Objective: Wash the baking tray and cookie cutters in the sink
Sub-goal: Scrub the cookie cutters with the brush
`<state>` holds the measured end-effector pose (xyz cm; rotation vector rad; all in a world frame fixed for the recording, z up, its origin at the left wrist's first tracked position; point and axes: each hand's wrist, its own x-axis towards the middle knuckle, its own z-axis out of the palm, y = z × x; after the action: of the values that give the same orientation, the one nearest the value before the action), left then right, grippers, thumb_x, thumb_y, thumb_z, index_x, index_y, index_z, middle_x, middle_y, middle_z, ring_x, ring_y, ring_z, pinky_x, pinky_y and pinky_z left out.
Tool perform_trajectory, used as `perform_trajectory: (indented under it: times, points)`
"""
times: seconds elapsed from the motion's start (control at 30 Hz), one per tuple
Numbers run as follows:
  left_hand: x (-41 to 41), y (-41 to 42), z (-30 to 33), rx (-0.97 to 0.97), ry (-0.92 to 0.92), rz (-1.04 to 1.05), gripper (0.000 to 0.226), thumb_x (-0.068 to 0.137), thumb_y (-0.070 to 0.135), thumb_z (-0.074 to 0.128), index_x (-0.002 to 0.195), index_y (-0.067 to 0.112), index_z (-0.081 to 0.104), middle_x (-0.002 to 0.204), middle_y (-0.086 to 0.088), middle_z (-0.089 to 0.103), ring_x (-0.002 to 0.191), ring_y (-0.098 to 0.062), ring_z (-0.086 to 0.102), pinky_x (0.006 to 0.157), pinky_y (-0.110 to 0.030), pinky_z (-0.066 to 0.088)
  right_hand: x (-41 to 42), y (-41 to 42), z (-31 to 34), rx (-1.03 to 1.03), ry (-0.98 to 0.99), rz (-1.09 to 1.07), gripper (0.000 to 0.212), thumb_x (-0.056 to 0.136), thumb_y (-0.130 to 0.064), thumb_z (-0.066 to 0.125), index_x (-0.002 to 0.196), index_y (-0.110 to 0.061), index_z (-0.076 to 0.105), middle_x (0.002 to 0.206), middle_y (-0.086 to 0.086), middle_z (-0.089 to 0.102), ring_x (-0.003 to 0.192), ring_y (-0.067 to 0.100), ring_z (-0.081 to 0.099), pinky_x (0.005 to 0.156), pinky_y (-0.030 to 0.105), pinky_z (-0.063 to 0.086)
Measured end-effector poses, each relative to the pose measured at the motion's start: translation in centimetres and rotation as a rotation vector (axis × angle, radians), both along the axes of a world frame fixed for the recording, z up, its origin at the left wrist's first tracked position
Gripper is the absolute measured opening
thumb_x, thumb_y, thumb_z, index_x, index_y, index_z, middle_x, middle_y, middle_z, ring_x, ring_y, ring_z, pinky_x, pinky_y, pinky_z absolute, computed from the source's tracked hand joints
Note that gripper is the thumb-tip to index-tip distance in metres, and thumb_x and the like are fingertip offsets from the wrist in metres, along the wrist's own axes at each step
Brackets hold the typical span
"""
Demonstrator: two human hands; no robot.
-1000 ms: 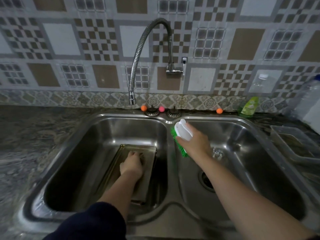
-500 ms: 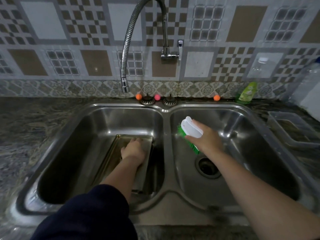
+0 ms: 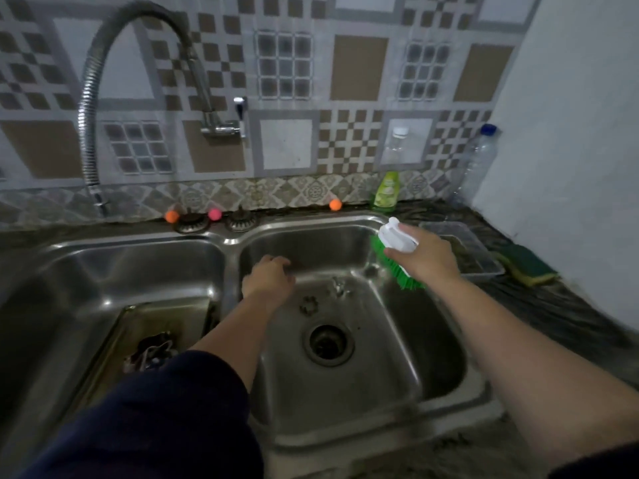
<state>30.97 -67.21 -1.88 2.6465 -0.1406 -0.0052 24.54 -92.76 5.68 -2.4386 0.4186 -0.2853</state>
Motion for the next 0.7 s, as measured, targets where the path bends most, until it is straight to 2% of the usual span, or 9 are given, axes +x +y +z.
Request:
perform_trajectory:
  times: [0.1, 0.2, 0.33, 0.57, 0.7]
  points:
    - [0.7, -3.0, -1.7, 0.018, 0.067, -0.024, 0.045, 0.089, 0.028, 0.057, 0.133, 0.025, 0.052, 0.138, -0.002, 0.045, 0.127, -0.023, 0.046, 0.103, -0.037, 0.041, 0.3, -4.9, 0.6, -0.023, -0.043, -0.087, 0.060, 0.082, -0.040, 0.070, 0.138, -0.035, 0.049, 0.138, 0.001, 0.055, 0.126, 0.021, 0.050, 0.101, 0.027, 0.037]
    - [1.7, -5.1, -4.3, 0.030, 0.135, -0.015, 0.044, 0.088, 0.026, 0.057, 0.132, 0.023, 0.054, 0.138, -0.005, 0.050, 0.125, -0.024, 0.049, 0.102, -0.033, 0.042, 1.2, -9.0, 0.0, -0.026, -0.029, -0.163, 0.059, 0.083, -0.041, 0.069, 0.138, -0.036, 0.049, 0.138, 0.001, 0.054, 0.125, 0.024, 0.051, 0.102, 0.033, 0.041]
    - [3.1, -7.5, -8.0, -0.008, 0.219, 0.018, 0.039, 0.091, 0.018, 0.056, 0.129, 0.011, 0.057, 0.134, -0.013, 0.056, 0.121, -0.028, 0.054, 0.100, -0.033, 0.045, 3.6, -12.3, -2.5, -0.100, 0.019, -0.189, 0.059, 0.082, -0.046, 0.067, 0.138, -0.036, 0.049, 0.132, 0.005, 0.059, 0.119, 0.028, 0.055, 0.095, 0.036, 0.047]
    - [6.6, -9.0, -13.1, 0.016, 0.259, 0.002, 0.064, 0.087, 0.025, 0.062, 0.145, 0.016, 0.038, 0.149, -0.013, 0.037, 0.134, -0.032, 0.038, 0.108, -0.040, 0.036, 6.4, -14.0, -6.2, -0.192, 0.050, -0.164, 0.057, 0.086, -0.045, 0.063, 0.140, -0.037, 0.046, 0.129, 0.006, 0.059, 0.116, 0.028, 0.056, 0.087, 0.034, 0.049]
    - [7.3, -9.7, -15.5, 0.077, 0.263, -0.005, 0.043, 0.099, 0.032, 0.043, 0.141, 0.023, 0.045, 0.150, -0.010, 0.037, 0.136, -0.032, 0.035, 0.112, -0.036, 0.032, 6.8, -14.3, -7.7, -0.153, -0.019, -0.164, 0.059, 0.085, -0.043, 0.064, 0.141, -0.037, 0.044, 0.126, 0.006, 0.062, 0.111, 0.027, 0.059, 0.087, 0.037, 0.053]
